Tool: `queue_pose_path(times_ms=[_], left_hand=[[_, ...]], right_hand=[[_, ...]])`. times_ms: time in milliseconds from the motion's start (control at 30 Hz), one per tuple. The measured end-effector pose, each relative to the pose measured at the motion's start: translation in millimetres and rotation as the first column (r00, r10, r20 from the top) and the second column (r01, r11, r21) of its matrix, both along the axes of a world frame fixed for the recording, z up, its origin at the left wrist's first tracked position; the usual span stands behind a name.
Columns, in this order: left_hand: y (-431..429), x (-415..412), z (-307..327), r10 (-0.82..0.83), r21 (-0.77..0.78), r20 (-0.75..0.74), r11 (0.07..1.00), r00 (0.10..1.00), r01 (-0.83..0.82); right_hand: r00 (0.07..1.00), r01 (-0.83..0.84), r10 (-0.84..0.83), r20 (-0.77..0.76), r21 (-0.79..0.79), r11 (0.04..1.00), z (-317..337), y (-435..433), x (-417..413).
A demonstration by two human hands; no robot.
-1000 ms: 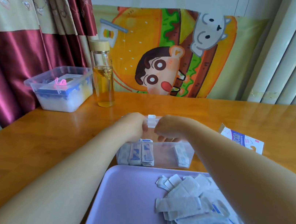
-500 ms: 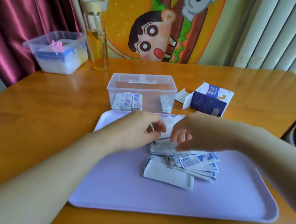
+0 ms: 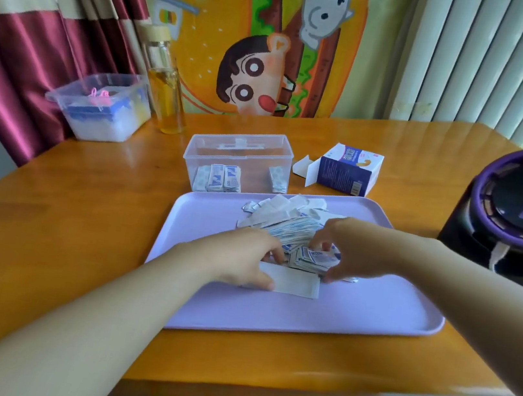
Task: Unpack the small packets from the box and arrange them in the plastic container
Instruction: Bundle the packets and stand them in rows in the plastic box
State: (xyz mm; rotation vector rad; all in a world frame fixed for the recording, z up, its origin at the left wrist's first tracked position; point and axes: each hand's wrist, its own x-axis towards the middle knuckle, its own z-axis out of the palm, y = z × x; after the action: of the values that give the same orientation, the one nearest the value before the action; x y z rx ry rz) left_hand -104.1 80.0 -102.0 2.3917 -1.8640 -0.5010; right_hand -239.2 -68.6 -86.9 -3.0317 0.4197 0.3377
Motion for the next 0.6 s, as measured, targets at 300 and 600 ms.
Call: queue_pose_path(times_ms=[300, 600], left_hand=[[6, -3, 0, 0.019, -0.016, -0.004, 1.000, 1.000, -0.019], [13, -10, 12, 0.151, -0.326, -0.194, 0.922, 0.969, -0.209]], right_hand=[[0.997, 0.046, -0.034, 0.074, -0.172, 0.984, -10, 8, -6], [0.907, 0.117, -0.075, 0.414, -0.077, 0.990, 17, 7, -11]])
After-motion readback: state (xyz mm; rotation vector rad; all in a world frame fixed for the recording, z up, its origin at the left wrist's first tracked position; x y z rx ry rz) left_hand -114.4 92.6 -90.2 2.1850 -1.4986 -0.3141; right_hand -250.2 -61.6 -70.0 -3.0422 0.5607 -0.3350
